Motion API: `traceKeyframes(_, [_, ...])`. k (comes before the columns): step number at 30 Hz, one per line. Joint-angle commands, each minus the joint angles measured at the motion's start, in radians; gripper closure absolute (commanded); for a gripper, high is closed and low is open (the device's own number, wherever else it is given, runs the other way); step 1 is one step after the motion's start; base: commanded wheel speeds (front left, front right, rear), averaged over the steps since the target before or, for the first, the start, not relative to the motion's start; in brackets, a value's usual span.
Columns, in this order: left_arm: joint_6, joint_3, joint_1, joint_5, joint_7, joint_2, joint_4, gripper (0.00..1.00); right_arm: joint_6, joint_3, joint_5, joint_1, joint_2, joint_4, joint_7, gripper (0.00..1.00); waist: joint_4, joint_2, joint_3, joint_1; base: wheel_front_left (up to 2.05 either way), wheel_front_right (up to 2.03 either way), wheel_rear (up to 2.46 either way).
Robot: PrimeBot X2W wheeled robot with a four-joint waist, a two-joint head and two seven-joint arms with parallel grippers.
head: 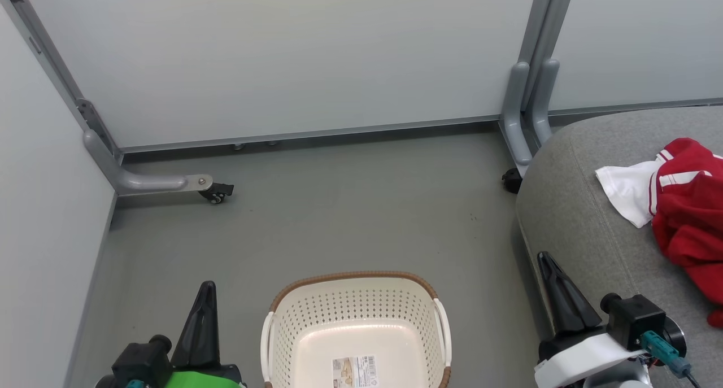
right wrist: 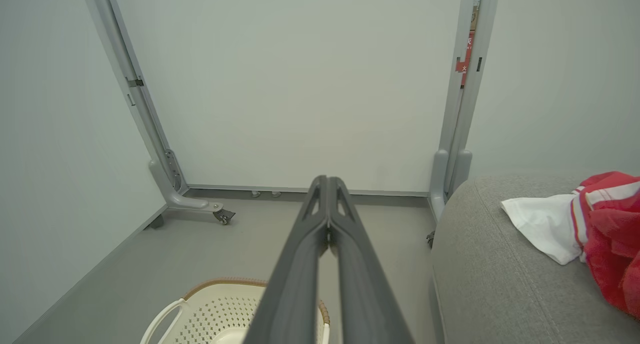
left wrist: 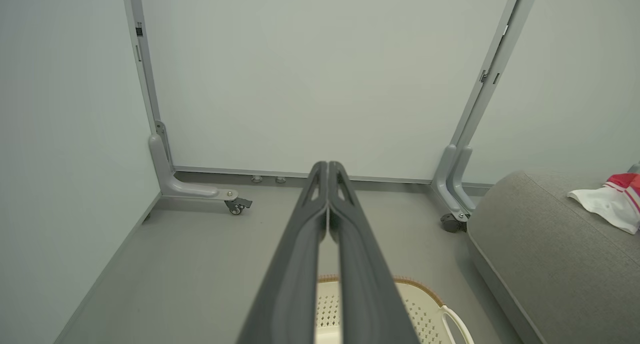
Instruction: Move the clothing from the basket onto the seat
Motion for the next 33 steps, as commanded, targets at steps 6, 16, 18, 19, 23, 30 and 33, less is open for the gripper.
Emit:
traceKeyframes(6, [-0.007,0.019,-0.029,-0.145,0.029,0.008,-0.002,1.00,0.000,-0.009,0.161,-0.029,-0.014,0.003,0.027,1.00,-0.001,0.0000,0.002,0.0001,0.00,0.00,0.00])
traceKeyframes(16, [-0.014,0.038,-0.057,-0.323,0.069,0.013,0.018,1.00,0.000,-0.020,0.356,-0.047,-0.023,0.024,0.064,1.00,-0.004,0.0000,0.006,0.0001,0.00,0.00,0.00])
traceKeyframes(18, [-0.015,0.041,-0.062,-0.356,0.077,0.014,0.021,1.00,0.000,-0.022,0.391,-0.050,-0.025,0.027,0.070,1.00,-0.004,0.0000,0.006,0.0001,0.00,0.00,0.00])
traceKeyframes(19, [-0.016,0.043,-0.064,-0.370,0.080,0.015,0.023,1.00,0.000,-0.024,0.406,-0.052,-0.026,0.029,0.073,1.00,-0.005,0.0000,0.007,0.0001,0.00,0.00,0.00])
traceKeyframes(23, [-0.017,0.050,-0.074,-0.432,0.094,0.016,0.028,1.00,0.000,-0.028,0.474,-0.057,-0.028,0.036,0.087,1.00,-0.006,0.0000,0.008,0.0001,0.00,0.00,0.00])
traceKeyframes(30, [-0.021,0.062,-0.088,-0.535,0.119,0.019,0.035,1.00,0.000,-0.037,0.585,-0.066,-0.032,0.047,0.110,1.00,-0.007,0.0000,0.011,0.0001,0.00,0.00,0.00])
traceKeyframes(33, [-0.023,0.068,-0.094,-0.573,0.129,0.019,0.038,1.00,0.000,-0.041,0.628,-0.070,-0.033,0.051,0.119,1.00,-0.008,0.0000,0.012,0.0001,0.00,0.00,0.00])
